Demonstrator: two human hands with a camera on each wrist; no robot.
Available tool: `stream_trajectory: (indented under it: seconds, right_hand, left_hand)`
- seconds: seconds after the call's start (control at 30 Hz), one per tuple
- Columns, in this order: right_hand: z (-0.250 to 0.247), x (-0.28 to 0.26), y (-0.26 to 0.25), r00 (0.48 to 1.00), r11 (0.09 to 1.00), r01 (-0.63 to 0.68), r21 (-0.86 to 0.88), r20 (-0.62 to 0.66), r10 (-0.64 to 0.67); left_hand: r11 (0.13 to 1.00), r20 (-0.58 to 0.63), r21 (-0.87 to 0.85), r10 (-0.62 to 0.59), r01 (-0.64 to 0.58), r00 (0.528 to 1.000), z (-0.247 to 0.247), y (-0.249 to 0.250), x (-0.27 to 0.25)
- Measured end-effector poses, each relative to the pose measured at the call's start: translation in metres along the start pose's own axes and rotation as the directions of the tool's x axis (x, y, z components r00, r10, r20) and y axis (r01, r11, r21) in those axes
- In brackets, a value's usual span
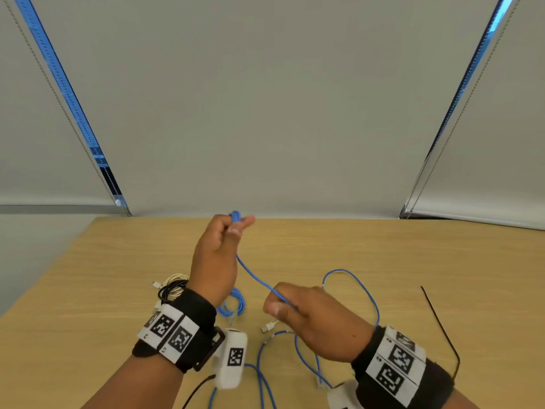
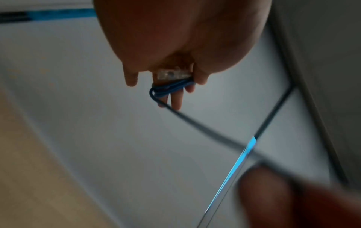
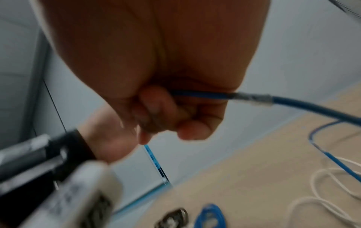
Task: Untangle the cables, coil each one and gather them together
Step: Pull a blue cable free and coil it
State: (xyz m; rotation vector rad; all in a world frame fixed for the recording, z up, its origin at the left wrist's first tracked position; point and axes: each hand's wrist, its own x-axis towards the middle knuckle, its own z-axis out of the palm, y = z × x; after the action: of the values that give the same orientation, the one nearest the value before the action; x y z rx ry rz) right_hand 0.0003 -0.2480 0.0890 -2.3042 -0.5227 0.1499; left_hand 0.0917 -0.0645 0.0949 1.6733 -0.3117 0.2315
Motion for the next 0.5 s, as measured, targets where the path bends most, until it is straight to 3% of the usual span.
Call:
stream_trajectory:
  seconds: [0.1, 0.2, 0.3, 0.4, 0.5]
  right_hand:
    - [-0.032, 0.004, -0.018, 0.975, 0.999, 0.05, -0.003, -0.216, -0.049]
    - [-0.057, 0.012, -0.02, 0.923, 0.997, 0.037, 0.065, -0.386, -0.009]
    - [-0.064, 0.018, -0.013, 0.913, 0.965, -0.003, 0.263, -0.392, 0.11]
    - [-0.058, 0.018, -0.012, 0.927, 0.85, 0.022, 0.527, -0.329, 0.18]
    - [-0.051, 0.018, -0.015, 0.93, 0.802, 0.036, 0.596, -0.314, 0.191]
  left_hand:
    - [0.997, 0.178, 0.064, -0.044, 0.033, 0.983, 0.004, -0.003, -0.013]
    - [0.989, 0.352, -0.092, -0.074, 0.114, 0.933, 0.015, 0.005, -0.028]
    - [0.915, 0.437, -0.338, -0.056, 0.221, 0.898, 0.023, 0.017, -0.038]
    - [0.887, 0.443, -0.402, -0.029, 0.228, 0.896, 0.028, 0.023, -0.041]
    - [0.852, 0.43, -0.472, -0.002, 0.226, 0.903, 0.03, 0.026, -0.04]
